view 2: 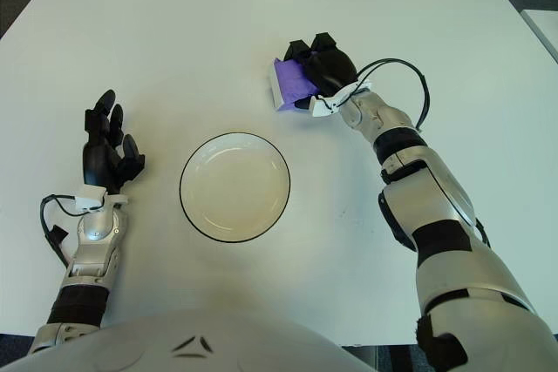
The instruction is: Put the tissue paper into the plate.
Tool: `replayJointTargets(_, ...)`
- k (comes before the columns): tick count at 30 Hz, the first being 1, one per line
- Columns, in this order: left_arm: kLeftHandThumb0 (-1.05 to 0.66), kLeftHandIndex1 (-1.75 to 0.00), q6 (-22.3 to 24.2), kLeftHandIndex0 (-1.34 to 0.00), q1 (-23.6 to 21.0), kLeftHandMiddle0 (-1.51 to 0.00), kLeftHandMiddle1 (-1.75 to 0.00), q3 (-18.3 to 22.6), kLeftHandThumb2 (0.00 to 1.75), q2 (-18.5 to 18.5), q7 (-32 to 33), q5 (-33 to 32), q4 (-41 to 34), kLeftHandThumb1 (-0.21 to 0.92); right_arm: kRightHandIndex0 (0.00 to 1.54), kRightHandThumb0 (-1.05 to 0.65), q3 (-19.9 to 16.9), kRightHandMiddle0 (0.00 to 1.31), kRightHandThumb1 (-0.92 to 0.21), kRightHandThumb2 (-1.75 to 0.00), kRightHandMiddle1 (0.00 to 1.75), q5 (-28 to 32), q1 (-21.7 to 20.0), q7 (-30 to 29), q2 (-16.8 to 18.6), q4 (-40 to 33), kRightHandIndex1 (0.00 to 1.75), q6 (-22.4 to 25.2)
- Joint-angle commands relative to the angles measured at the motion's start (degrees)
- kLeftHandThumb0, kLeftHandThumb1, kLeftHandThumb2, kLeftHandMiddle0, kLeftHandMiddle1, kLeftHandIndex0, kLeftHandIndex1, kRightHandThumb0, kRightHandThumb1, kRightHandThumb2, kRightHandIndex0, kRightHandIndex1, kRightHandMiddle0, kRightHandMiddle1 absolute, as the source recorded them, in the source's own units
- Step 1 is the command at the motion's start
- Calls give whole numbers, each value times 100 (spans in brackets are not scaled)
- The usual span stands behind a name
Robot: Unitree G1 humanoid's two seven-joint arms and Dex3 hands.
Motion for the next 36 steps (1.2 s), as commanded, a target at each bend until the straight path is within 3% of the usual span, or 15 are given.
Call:
replayJointTargets(1,-68,-56,-41,0,911,-27,0,-146,80,-274,60,203,1117,92,124,-49,-70,67,-24,-141,175,-92,27,-69,-199,-314,175,-7)
replayJointTargets(11,-68,-57,-35,0,919,-27,-1,-158,80,-276,44,198,1100,92,128,-49,-529,66,-25,-139,175,88,-93,48,-269,-1335,175,507)
replayJointTargets(24,-67,-59,-50,0,899,-28,-1,-164,81,-276,37,197,1143,92,129,-48,-1452,62,-30,-133,175,695,110,209,-256,-2588,175,501)
replayJointTargets(36,-67,-60,-75,0,912,-28,-1,-170,80,-285,18,176,1134,92,127,-48,-2086,63,-29,-135,175,1675,562,736,258,-3763,175,777)
